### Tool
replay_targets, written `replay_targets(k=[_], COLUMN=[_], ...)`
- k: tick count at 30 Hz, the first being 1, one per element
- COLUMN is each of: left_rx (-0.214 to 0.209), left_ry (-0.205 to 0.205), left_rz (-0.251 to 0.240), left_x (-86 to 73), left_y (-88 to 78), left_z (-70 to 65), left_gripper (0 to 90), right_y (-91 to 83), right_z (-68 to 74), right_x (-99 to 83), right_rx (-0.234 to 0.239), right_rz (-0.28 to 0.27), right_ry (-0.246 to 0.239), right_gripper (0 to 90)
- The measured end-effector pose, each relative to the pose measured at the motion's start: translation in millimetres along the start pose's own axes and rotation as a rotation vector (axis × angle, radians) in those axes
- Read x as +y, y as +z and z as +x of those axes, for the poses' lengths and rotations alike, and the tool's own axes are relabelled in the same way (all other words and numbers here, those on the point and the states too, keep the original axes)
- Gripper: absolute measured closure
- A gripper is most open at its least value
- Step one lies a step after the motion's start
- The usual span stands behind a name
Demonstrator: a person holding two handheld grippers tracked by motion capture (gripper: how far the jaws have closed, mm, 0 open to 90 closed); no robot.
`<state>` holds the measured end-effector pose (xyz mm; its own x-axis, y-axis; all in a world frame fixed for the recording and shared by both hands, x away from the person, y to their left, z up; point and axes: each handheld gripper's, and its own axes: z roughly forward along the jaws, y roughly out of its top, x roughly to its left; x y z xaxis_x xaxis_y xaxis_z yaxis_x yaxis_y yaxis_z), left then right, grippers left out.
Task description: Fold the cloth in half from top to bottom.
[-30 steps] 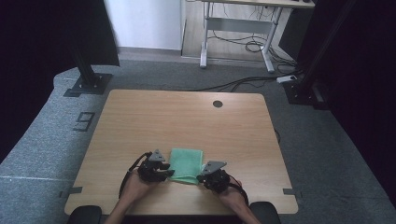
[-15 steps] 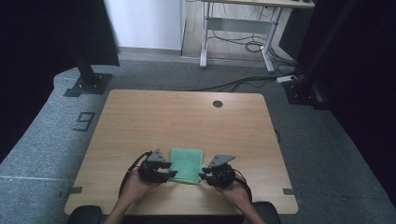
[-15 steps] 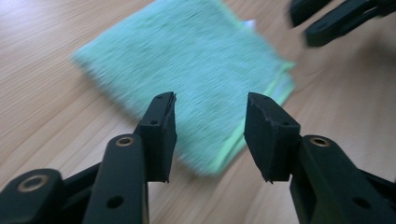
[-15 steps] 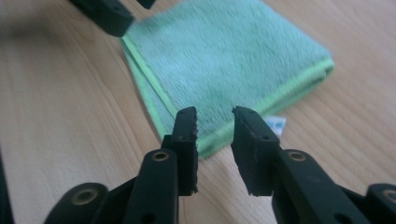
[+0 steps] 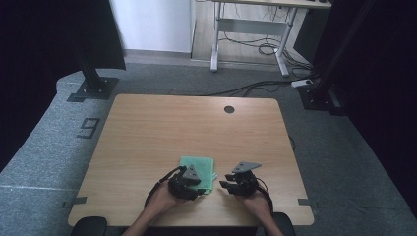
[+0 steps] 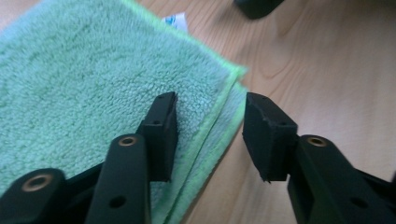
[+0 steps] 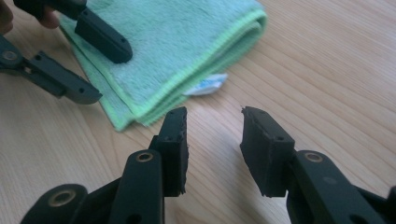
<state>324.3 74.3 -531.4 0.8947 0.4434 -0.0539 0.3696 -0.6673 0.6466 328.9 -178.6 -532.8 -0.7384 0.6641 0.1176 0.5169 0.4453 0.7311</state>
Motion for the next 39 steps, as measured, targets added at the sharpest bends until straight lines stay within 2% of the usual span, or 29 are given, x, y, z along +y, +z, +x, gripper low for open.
replay_targets(k=[2, 3, 4, 5, 7, 9, 10, 15, 20, 22, 26, 28, 31, 35, 39], left_rx=[0.032, 0.049, 0.073, 0.087, 0.096, 0.099, 0.094, 0.068, 0.038, 0.028, 0.012, 0.005, -0.006, -0.011, -0.010], left_ry=[0.013, 0.024, 0.044, 0.051, 0.051, 0.047, 0.036, 0.007, -0.031, -0.044, -0.051, -0.059, -0.071, -0.080, -0.090], left_rz=[0.000, 0.002, 0.010, 0.011, 0.012, 0.008, 0.007, -0.003, -0.052, -0.056, -0.039, -0.030, -0.024, -0.014, -0.013], left_x=[-0.7, -0.9, -1.2, -1.5, -1.9, -2.3, -2.0, 1.6, 10.1, 11.4, 10.4, 8.4, 5.6, 4.0, 2.4], left_y=[1.3, 1.7, 1.7, 2.0, 1.8, 1.5, 0.9, -5.5, -24.4, -27.2, -25.7, -21.9, -16.1, -13.1, -13.3], left_z=[-2.8, -4.1, -5.6, -6.5, -6.7, -6.5, -5.5, -1.5, 7.3, 10.1, 12.1, 12.3, 12.6, 14.0, 16.5], left_gripper=[59.7, 62.3, 70.5, 70.5, 79.0, 81.3, 84.4, 85.5, 85.3, 85.1, 84.3, 84.3, 84.2, 84.1, 83.8], right_y=[-0.8, -1.5, -2.3, -2.3, -2.3, -2.1, -1.5, 3.5, 15.6, 19.4, 20.1, 15.9, 15.5, 26.8, 34.1], right_z=[-1.9, -3.4, -5.4, -5.4, -6.0, -5.5, -4.1, -0.5, 8.3, 10.4, 12.3, 9.7, 8.0, 10.9, 13.4], right_x=[-1.2, -2.3, -3.4, -3.4, -3.1, -2.7, -1.8, 2.2, 12.2, 16.1, 21.2, 23.0, 22.8, 22.4, 21.1], right_rx=[-0.002, -0.001, 0.000, 0.000, 0.006, 0.010, 0.018, 0.033, 0.039, 0.038, 0.021, 0.013, 0.012, 0.024, 0.016], right_rz=[0.000, 0.000, 0.000, 0.000, -0.003, -0.005, -0.004, 0.003, 0.008, 0.005, 0.000, -0.028, -0.036, -0.024, -0.010], right_ry=[0.005, 0.015, 0.026, 0.026, 0.030, 0.031, 0.034, 0.024, -0.004, -0.008, -0.014, 0.008, 0.026, 0.027, 0.027], right_gripper=[59.4, 59.3, 59.0, 59.0, 58.8, 58.7, 58.2, 53.4, 42.8, 41.0, 41.0, 40.9, 40.1, 36.7, 35.1])
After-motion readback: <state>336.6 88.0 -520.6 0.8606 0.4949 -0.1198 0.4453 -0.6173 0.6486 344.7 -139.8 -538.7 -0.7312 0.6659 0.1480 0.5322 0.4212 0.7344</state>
